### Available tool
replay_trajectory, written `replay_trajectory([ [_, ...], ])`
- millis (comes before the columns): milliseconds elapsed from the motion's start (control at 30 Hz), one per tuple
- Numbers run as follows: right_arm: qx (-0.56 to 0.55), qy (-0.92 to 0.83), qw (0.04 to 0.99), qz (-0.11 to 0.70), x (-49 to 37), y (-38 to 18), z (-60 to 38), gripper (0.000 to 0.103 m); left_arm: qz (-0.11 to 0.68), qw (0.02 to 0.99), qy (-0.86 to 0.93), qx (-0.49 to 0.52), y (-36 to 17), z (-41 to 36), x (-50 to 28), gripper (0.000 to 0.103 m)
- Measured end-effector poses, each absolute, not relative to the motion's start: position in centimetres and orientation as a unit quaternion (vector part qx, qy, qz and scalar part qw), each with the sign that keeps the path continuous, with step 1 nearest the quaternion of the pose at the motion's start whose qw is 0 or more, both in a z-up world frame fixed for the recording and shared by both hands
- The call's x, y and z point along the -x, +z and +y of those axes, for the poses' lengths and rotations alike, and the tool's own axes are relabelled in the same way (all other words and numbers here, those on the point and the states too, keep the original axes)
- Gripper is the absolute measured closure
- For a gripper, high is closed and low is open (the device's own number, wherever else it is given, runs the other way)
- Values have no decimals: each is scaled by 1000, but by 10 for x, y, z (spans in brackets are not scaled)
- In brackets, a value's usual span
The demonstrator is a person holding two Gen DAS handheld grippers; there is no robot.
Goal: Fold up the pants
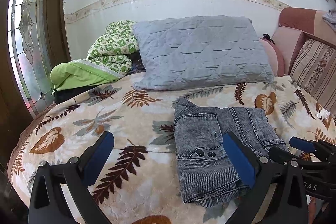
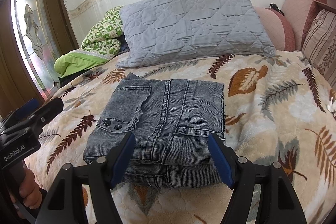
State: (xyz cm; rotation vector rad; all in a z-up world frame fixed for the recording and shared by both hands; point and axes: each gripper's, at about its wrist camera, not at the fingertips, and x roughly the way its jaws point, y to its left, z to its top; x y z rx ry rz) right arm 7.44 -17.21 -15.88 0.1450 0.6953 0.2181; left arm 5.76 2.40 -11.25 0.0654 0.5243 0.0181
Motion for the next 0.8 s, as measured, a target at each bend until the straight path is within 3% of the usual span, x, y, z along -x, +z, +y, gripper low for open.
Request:
replay_trajectory([
  [800,-47,95,933,344,-68,-162,-174,28,240,971,1,-6,-104,26,-45,0],
])
